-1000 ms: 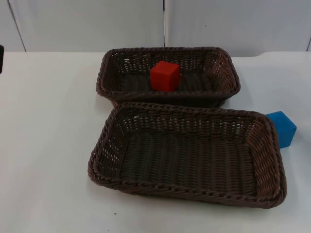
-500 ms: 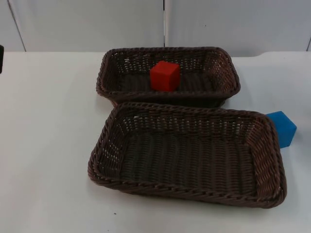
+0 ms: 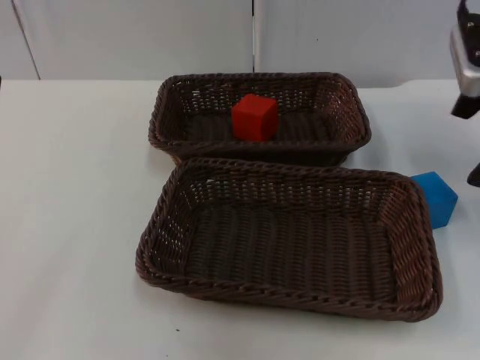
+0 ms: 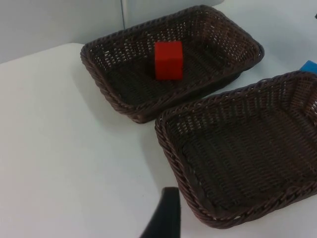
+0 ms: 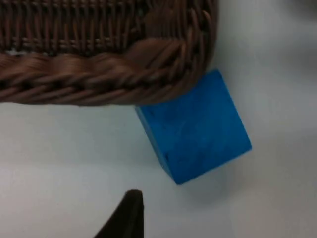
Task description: Pick up one cube with the left hand and place it into the upper basket. Pick up one cube with the right hand and place it into the lower basket.
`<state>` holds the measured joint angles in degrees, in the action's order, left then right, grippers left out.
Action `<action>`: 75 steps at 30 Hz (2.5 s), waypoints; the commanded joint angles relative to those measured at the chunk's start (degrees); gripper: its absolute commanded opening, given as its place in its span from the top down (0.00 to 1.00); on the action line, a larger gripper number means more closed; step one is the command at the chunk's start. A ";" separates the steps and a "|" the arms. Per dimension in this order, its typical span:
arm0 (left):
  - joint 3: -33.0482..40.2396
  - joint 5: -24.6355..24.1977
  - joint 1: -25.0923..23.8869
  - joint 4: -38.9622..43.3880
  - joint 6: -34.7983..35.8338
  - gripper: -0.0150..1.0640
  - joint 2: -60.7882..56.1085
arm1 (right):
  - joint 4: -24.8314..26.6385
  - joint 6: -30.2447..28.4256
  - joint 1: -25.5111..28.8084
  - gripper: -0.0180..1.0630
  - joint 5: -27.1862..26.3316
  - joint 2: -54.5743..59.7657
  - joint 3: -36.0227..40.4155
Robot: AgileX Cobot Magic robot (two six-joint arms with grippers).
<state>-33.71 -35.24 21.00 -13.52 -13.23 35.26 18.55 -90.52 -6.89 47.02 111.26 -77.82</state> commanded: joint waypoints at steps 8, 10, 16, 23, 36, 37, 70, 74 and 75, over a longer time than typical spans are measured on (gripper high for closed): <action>0.37 0.05 0.26 1.01 0.10 0.26 -0.40 | 4.06 -8.02 0.37 0.01 8.97 0.98 -0.44; 0.37 0.05 0.26 0.89 0.10 0.26 -0.40 | 4.61 -8.02 0.37 0.01 9.76 1.09 -0.44; 0.37 -2.00 0.26 0.17 0.10 0.26 -0.40 | 7.47 -7.89 0.37 0.01 8.88 1.08 -0.44; 0.37 -3.00 0.26 -0.05 0.10 0.26 -0.40 | 6.37 -7.89 0.37 0.01 5.88 1.50 -0.44; 0.37 -3.46 0.26 -1.11 0.23 0.26 -0.40 | 3.11 -8.02 0.37 0.01 -0.10 6.48 -0.44; 0.37 -3.46 0.26 -1.26 0.23 0.26 -0.40 | 3.46 -8.02 0.37 0.01 -0.89 7.08 -0.44; 0.37 -3.46 0.26 -0.60 0.23 0.26 -0.40 | 5.15 -12.08 0.37 0.85 -4.05 10.51 -0.44; 0.37 -3.46 0.26 -0.60 0.23 0.26 -0.40 | 1.69 -9.13 0.37 0.98 -3.95 8.39 -0.44; 0.37 -3.46 0.26 -0.60 0.23 0.26 -0.40 | 0.66 -8.21 0.37 0.98 -3.84 7.25 -0.44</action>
<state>-33.71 -38.57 21.00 -13.93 -13.23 35.16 20.93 -99.91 -6.69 42.70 120.51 -78.03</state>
